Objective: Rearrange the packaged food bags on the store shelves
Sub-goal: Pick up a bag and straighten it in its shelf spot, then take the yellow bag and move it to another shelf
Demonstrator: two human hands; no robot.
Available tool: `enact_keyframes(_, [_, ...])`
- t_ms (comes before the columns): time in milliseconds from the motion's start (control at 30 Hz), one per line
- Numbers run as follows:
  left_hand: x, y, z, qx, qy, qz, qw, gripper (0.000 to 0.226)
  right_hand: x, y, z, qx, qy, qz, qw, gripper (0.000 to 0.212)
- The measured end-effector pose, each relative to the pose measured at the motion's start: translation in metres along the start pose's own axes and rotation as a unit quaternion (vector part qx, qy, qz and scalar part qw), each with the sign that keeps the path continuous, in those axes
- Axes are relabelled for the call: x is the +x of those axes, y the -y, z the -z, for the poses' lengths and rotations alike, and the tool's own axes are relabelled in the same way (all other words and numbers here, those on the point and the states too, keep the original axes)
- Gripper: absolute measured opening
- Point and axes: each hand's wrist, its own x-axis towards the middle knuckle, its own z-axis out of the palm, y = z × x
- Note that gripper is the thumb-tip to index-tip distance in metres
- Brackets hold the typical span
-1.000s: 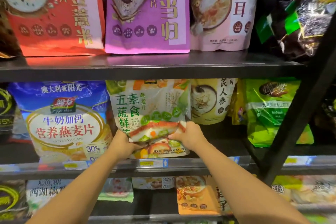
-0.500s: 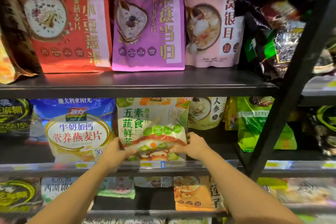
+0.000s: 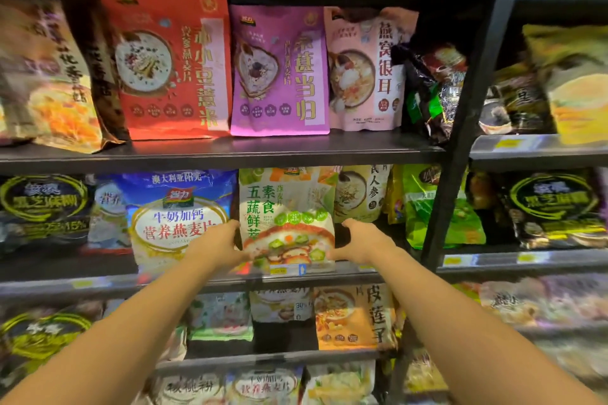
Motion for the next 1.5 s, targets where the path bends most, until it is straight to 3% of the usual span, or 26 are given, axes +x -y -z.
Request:
enact_keyframes(200, [-0.045,-0.001,0.043,0.009,-0.013,-0.043,0.999,0.072,-0.068,0.015,0.031,-0.018,-0.042,-0.012,0.999,0.108])
enact_keyframes(433, [-0.081,-0.025,0.08,-0.011,-0.015,-0.087,0.996,0.085,-0.137,0.014,0.061,-0.023,-0.089,-0.029,0.995,0.107])
enact_keyframes(700, [-0.107,-0.101,0.086,0.005,-0.001,-0.157,0.988,0.088,-0.181,-0.013,0.103,-0.016,-0.117,-0.042,0.992,0.104])
enact_keyframes(833, [-0.105,-0.152,0.09,0.001,-0.006,-0.179,0.984,0.091,-0.192,-0.04,0.132,0.066,-0.121,-0.035,0.99,0.109])
enact_keyframes(1133, [-0.083,-0.31,0.063,-0.015,0.005,-0.228,0.973,0.09,-0.205,-0.167,0.216,0.079,-0.139,-0.035,0.987,0.107])
enact_keyframes(1500, [-0.051,-0.5,0.06,-0.029,-0.038,-0.286,0.957,0.082,-0.194,-0.333,0.323,0.064,-0.207,-0.042,0.975,0.097])
